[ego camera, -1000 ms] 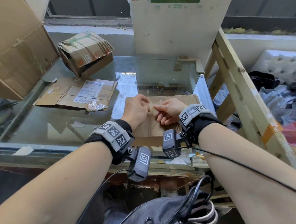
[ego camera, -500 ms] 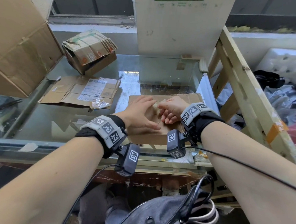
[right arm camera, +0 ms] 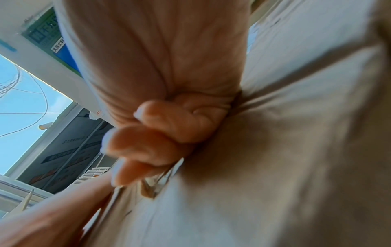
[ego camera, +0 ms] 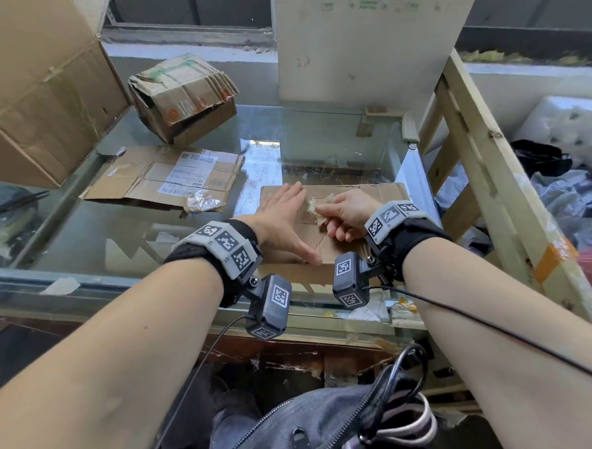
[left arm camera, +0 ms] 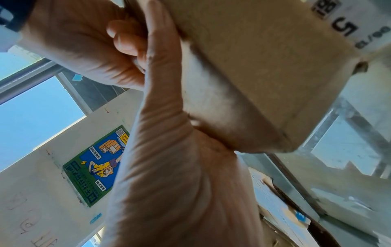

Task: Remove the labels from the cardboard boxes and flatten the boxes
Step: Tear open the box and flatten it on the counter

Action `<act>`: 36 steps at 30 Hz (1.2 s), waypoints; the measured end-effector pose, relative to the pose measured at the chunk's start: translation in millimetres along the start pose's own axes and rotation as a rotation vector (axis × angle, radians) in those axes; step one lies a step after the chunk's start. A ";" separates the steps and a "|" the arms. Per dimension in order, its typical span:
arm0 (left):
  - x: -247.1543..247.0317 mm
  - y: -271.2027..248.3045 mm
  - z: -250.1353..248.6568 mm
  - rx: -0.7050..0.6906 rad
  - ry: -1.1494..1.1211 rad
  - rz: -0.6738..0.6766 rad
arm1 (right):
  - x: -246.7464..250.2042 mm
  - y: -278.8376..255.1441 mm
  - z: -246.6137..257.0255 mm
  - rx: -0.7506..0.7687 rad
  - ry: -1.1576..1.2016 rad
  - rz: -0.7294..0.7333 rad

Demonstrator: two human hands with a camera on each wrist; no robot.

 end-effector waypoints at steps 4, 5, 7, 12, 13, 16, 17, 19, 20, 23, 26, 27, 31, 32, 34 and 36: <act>-0.4 -0.2 -0.2 -0.002 0.007 0.000 | 0.5 -0.8 0.2 0.016 0.015 0.026; 0.0 -0.5 -0.7 -0.003 0.008 -0.002 | 0.9 -0.9 0.3 0.028 0.023 0.025; 0.1 -1.4 -1.7 -0.005 0.009 -0.002 | 1.8 -1.9 0.4 0.055 0.040 0.021; 0.7 -2.6 -2.4 -0.005 0.009 -0.003 | 3.6 -3.9 -1.2 0.112 0.085 0.020; 0.9 -2.9 -2.4 -0.006 0.009 -0.004 | 4.1 -4.0 -1.5 0.121 0.095 0.018; 0.7 -3.5 -2.8 -0.009 0.009 -0.006 | 4.3 -4.5 -1.9 0.135 0.106 0.017; 0.8 -3.6 -2.9 -0.011 0.011 -0.005 | 4.5 -4.5 -2.0 0.137 0.107 0.018; 0.8 -3.7 -3.3 -0.013 0.017 -0.003 | 5.1 -4.8 -2.1 0.141 0.110 0.021; 1.1 -3.5 -3.1 -0.013 0.018 -0.003 | 5.0 -4.7 -2.1 0.142 0.112 0.022; 1.2 -3.1 -2.5 -0.009 0.025 -0.005 | 5.5 -4.1 -2.7 0.153 0.127 0.012; 0.2 -2.3 -2.2 -0.010 0.025 -0.003 | 6.1 -4.0 -3.4 0.164 0.135 0.008; -0.1 -2.2 -2.2 -0.010 0.025 -0.003 | 6.3 -4.0 -3.5 0.166 0.136 0.008; -0.6 -0.4 -0.6 -0.009 0.029 -0.002 | 7.6 -4.6 -3.2 0.186 0.148 0.006; -0.8 0.0 -0.1 -0.008 0.029 -0.002 | 7.8 -4.7 -3.0 0.192 0.149 0.005; -1.1 0.3 0.3 -0.008 0.030 -0.005 | 8.4 -5.4 -3.1 0.200 0.153 -0.003; -1.4 0.1 -0.2 -0.008 0.037 -0.009 | 8.6 -6.4 -2.9 0.210 0.166 -0.009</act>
Point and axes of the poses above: each hand's wrist, its own y-axis towards the middle knuckle, its own x-axis out of the back of the hand, z = x × y, the point moved 6 cm from there along y, towards the middle knuckle, and after that the axes turned 12 degrees about y, right-handed, at the moved point
